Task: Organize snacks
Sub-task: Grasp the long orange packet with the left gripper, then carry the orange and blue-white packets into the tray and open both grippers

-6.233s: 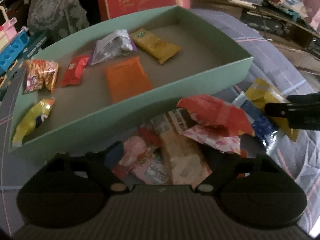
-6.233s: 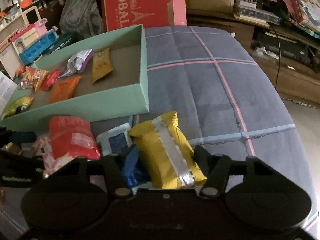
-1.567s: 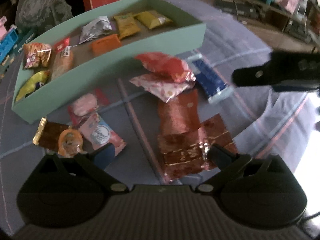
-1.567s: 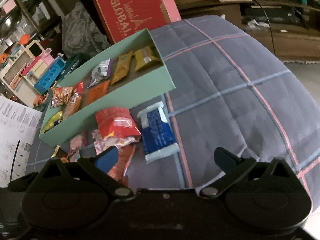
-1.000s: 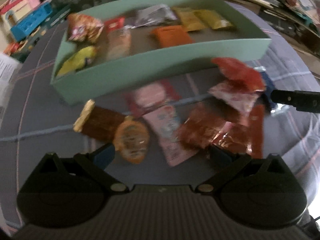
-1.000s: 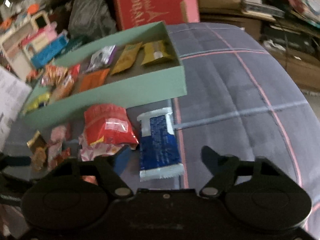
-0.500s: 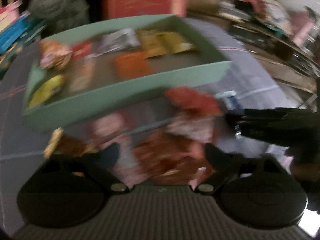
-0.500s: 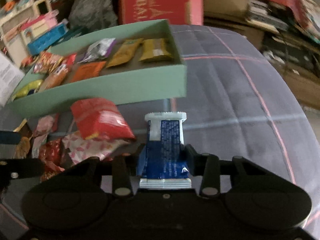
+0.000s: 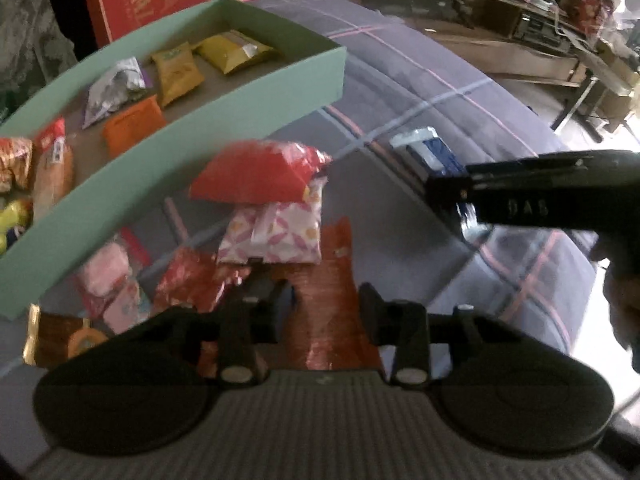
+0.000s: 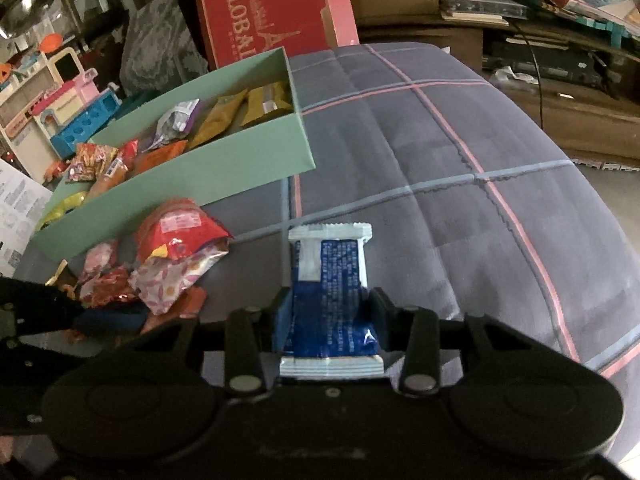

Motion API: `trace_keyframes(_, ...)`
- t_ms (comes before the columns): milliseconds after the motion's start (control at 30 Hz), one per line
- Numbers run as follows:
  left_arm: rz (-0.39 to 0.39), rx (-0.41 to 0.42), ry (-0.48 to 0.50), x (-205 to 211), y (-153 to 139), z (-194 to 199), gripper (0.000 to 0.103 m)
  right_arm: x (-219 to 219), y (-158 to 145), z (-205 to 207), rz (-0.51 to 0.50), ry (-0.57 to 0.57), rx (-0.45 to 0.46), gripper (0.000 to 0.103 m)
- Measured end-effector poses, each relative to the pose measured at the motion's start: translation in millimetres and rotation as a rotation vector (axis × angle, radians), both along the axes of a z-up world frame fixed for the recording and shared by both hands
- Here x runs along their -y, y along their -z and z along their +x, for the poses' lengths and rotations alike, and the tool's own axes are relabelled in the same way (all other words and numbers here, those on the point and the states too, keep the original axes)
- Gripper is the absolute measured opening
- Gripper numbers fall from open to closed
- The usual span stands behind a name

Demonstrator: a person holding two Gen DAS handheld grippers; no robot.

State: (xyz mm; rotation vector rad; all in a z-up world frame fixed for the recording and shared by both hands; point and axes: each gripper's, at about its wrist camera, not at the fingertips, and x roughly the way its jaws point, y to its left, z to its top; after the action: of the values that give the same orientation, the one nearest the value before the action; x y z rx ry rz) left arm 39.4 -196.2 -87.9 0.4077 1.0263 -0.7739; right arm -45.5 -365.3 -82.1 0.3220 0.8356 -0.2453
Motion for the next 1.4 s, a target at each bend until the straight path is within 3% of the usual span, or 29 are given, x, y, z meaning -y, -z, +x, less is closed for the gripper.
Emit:
trace_keyframes(100,0.005,-0.016,0.007,-11,0,-3,0.035,0,2,-6,0.0,0.006,0.019,0.04)
trace_keyframes(333,0.07,-0.001,0.052,1,4,-17,0.052,-11,4,-8,-0.069,-0.006,0.035,0.041)
trace_keyframes(433,0.111,0.085,0.078,8,5,-26,0.035,-11,4,-11,-0.065,-0.008,0.04,0.041)
trace_keyframes(500,0.108,0.09,0.081,10,4,-29,0.033,-7,2,-15,-0.034,-0.003,0.045,0.04)
trace_keyframes(667,0.052,0.072,0.061,9,-8,-30,0.033,0,0,-25,0.084,0.02,0.053,0.04)
trace_keyframes(867,-0.068,0.09,0.022,0,-40,-26,0.033,-1,-8,-31,0.116,0.046,0.064,0.04)
trace_keyframes(1200,-0.183,0.129,-0.111,-33,-77,7,0.033,-8,-48,-13,0.074,0.014,0.118,0.04)
trace_keyframes(1400,-0.203,0.166,-0.252,-70,-89,62,0.033,-15,-78,33,0.046,-0.051,0.138,0.04)
